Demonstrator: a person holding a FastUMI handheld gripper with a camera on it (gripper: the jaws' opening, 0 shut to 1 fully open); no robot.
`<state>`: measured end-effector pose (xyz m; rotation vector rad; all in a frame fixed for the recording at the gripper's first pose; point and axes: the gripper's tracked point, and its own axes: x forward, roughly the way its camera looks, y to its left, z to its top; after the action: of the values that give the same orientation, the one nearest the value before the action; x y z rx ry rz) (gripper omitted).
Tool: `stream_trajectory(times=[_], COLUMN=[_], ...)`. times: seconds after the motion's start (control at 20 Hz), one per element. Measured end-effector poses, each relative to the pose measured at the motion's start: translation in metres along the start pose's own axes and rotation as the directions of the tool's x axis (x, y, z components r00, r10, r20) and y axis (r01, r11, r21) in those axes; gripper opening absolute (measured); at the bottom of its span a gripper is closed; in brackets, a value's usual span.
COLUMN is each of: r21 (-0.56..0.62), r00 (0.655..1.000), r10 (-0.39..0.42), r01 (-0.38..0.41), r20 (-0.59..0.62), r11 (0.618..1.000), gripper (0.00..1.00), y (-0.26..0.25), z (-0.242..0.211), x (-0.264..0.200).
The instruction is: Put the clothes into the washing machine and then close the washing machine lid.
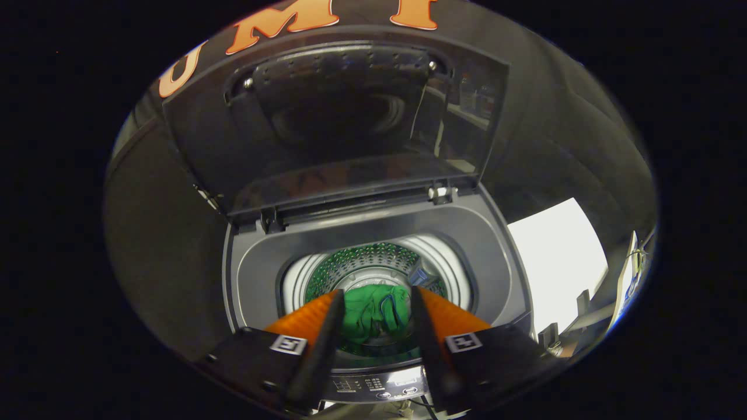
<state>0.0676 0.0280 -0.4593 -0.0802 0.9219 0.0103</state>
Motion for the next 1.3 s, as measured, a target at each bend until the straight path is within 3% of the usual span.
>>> stream_trajectory(times=[0.15,0.4,0.8,1.3], r21=[0.003,0.026,-0.008,-0.065], r00=[0.999,0.989,0.938,0.895], r10=[-0.016,-0.035,-0.004,0.050], r01=[0.016,0.031,0.007,-0.024], r20=[0.046,0.147,0.346,0.444], r11=[1.000,0.999,1.000,0.998], gripper=[0.93,1.00,0.99,0.99], y=[-0.007,-0.014,0.001,0.028], z=[0.020,0.068,0.161,0.222], x=[-0.017,-0.052,-0.116,-0.150])
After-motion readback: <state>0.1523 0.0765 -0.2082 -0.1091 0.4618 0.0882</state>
